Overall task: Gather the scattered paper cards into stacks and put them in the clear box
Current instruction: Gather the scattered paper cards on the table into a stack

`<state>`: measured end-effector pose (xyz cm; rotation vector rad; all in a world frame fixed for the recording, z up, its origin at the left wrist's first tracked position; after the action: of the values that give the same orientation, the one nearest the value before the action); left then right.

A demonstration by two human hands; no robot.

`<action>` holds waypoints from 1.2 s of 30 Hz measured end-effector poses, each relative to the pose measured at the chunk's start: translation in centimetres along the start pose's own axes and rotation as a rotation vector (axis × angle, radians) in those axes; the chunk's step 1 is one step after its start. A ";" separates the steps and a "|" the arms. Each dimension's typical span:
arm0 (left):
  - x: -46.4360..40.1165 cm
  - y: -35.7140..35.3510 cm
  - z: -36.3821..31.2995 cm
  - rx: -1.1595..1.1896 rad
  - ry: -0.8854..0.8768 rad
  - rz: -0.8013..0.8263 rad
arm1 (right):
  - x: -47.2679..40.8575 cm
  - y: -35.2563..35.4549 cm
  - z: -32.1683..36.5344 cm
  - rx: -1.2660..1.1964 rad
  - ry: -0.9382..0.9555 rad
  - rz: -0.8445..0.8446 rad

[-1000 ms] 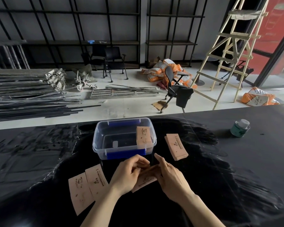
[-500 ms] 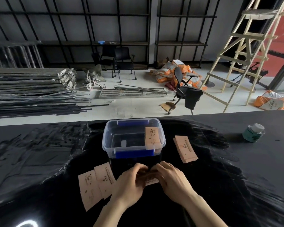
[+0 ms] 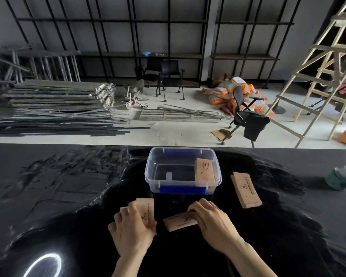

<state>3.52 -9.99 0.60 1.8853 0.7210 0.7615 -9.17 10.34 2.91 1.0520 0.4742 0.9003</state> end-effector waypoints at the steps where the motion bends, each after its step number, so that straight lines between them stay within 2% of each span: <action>1: -0.1 0.2 0.0 0.027 -0.015 0.026 | 0.0 0.1 0.0 -0.003 -0.001 0.006; 3: -0.1 0.5 0.0 0.101 -0.073 0.053 | 0.0 0.2 0.0 -0.004 0.001 0.021; 7: 0.0 1.0 -0.4 0.327 -0.306 0.080 | 0.2 0.3 -0.1 -0.014 0.019 0.050; 11: 0.1 0.4 -2.5 0.488 -0.442 0.260 | 0.2 0.4 -0.2 -0.054 0.000 0.057; 16: 0.7 -0.5 -6.2 0.501 -0.638 0.371 | 0.4 0.3 -0.5 -0.145 -0.081 -0.018; 19: 1.7 -1.1 -7.7 0.544 -0.679 0.440 | 0.5 0.1 -0.6 -0.105 -0.033 -0.008; 23: 1.8 -1.2 -6.1 0.488 -0.612 0.333 | 0.4 -0.5 -0.7 -0.051 -0.001 -0.019; 26: 1.3 -1.0 -3.9 0.339 -0.551 0.353 | -0.6 -0.9 0.5 -0.047 0.029 -0.037; 28: 1.2 -0.6 -2.7 0.317 -0.513 0.356 | -1.3 -1.6 1.4 -0.020 0.074 -0.020; 31: 1.6 -0.7 -3.1 0.372 -0.548 0.361 | -1.0 -1.4 1.2 -0.030 0.079 -0.015; 33: 2.3 -0.2 -3.4 0.460 -0.547 0.246 | -0.5 -1.2 0.0 -0.030 0.051 -0.015; 36: 1.9 1.0 -1.2 0.431 -0.348 -0.093 | 0.1 -1.0 -0.7 -0.021 0.023 -0.031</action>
<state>3.96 -8.33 2.31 2.2751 0.7837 0.2128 -9.20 10.57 1.75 1.0134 0.4983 0.8888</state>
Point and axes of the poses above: each hand's wrist, its own x-axis away from the middle knuckle, its own y-axis out of the back of the hand, z = x × y, the point moved 4 cm from there along -x, towards the middle knuckle, and after that the axes turned 11 degrees about z, right-handed, at the moved point
